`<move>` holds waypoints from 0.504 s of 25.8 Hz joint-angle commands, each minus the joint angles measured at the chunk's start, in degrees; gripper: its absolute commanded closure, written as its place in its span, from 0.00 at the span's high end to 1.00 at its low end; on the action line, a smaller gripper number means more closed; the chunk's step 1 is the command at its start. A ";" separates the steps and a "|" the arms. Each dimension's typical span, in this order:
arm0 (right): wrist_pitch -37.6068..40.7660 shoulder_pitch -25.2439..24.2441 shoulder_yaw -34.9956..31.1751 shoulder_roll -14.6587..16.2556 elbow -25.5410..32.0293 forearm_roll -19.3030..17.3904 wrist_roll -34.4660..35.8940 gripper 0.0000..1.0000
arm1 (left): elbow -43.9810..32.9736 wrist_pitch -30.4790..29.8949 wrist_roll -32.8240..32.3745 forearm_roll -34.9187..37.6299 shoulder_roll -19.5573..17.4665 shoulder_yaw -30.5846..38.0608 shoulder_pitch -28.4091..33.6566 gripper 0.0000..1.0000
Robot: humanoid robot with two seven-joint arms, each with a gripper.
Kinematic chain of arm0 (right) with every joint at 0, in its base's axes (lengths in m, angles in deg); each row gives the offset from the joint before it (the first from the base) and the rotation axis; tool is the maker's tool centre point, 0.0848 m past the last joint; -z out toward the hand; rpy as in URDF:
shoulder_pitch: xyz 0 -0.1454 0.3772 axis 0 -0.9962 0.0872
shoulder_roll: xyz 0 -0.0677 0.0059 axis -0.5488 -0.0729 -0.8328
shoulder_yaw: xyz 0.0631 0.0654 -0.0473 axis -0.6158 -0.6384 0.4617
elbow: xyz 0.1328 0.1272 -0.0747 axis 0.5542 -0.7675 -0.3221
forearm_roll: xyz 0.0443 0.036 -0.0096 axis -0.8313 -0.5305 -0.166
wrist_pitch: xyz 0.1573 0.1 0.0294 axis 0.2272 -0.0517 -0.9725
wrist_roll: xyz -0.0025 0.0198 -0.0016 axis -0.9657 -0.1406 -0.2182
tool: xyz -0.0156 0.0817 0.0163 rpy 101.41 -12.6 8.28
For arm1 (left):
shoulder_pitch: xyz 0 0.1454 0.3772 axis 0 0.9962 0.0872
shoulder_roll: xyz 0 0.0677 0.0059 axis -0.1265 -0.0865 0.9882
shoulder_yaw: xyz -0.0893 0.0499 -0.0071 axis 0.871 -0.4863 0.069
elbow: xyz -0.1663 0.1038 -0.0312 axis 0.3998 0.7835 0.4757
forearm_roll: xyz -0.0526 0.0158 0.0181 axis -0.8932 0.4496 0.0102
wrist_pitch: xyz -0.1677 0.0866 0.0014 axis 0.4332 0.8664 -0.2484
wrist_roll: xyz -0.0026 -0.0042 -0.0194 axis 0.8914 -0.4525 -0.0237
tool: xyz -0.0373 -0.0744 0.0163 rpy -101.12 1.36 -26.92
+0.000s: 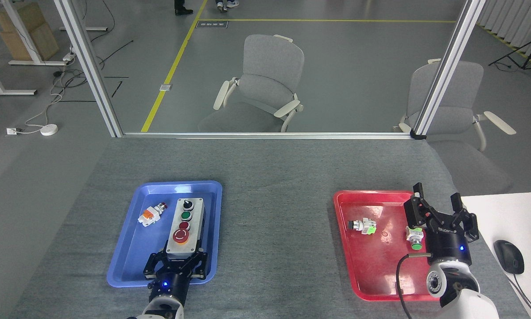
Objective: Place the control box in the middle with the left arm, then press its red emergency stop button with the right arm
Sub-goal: 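Grasp the near end of the gray control box with the left gripper, then lift the control box off the blue tray and carry it between the trays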
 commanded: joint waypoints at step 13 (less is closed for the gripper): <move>1.25 0.01 0.24 0.05 0.02 -0.09 0.07 1.00 | -6.58 -1.88 5.74 0.82 -0.32 -2.11 1.40 0.32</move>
